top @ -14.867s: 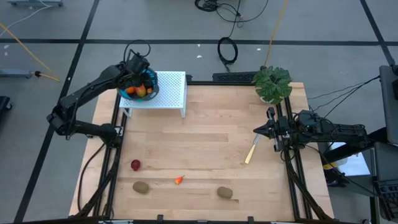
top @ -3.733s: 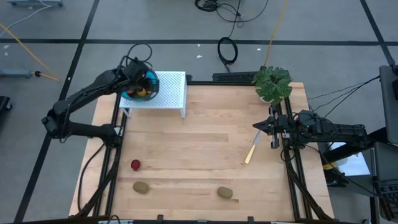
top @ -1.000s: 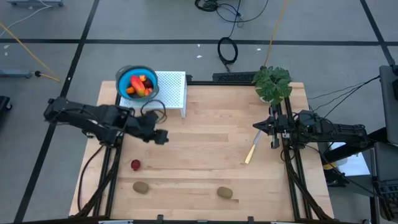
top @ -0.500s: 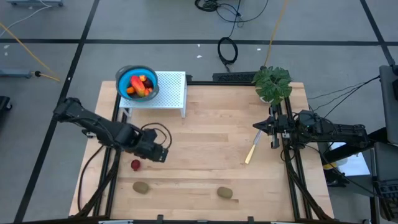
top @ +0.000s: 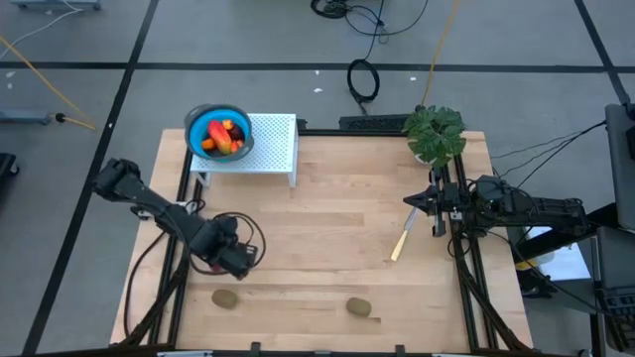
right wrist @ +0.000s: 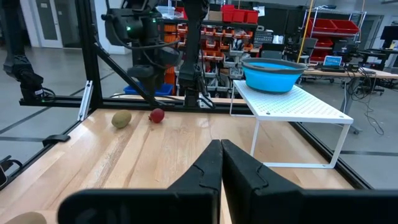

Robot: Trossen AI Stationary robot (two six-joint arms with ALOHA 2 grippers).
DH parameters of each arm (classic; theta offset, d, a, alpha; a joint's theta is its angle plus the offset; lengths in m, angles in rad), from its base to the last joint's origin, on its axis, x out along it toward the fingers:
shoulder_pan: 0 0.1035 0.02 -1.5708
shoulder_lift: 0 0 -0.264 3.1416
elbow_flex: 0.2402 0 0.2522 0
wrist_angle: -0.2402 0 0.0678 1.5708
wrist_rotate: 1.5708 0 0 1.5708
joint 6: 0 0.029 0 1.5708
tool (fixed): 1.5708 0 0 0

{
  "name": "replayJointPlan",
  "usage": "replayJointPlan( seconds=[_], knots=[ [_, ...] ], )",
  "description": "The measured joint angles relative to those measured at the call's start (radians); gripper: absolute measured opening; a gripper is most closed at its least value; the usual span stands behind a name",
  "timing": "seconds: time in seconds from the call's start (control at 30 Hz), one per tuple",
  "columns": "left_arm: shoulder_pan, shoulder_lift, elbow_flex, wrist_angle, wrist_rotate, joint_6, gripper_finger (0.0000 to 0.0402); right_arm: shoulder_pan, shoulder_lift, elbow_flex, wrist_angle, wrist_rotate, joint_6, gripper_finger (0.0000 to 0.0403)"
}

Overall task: Pick & Place Fruit
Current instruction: Put the pomegranate into the blue strainer bowl on the shelf

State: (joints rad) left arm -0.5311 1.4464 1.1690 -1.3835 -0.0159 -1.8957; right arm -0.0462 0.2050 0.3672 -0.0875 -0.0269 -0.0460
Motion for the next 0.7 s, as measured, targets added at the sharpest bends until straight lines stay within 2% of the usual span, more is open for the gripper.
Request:
replayJointPlan(
  seconds=[0.2, 0.47, 0.7],
  knots=[
    [-0.036, 0.0, 0.0, -0.078, 0.0, -0.13, 0.0244, 0.0, 0.0, 0.0, 0.0, 0.0, 0.0, 0.0],
    [-0.082, 0.0, -0.011, -0.082, 0.038, -0.242, 0.0248, 0.0, 0.0, 0.0, 0.0, 0.0, 0.0, 0.0],
    [-0.11, 0.0, -0.053, -0.074, 0.076, -0.317, 0.0314, 0.0, 0.0, 0.0, 0.0, 0.0, 0.0, 0.0]
  ],
)
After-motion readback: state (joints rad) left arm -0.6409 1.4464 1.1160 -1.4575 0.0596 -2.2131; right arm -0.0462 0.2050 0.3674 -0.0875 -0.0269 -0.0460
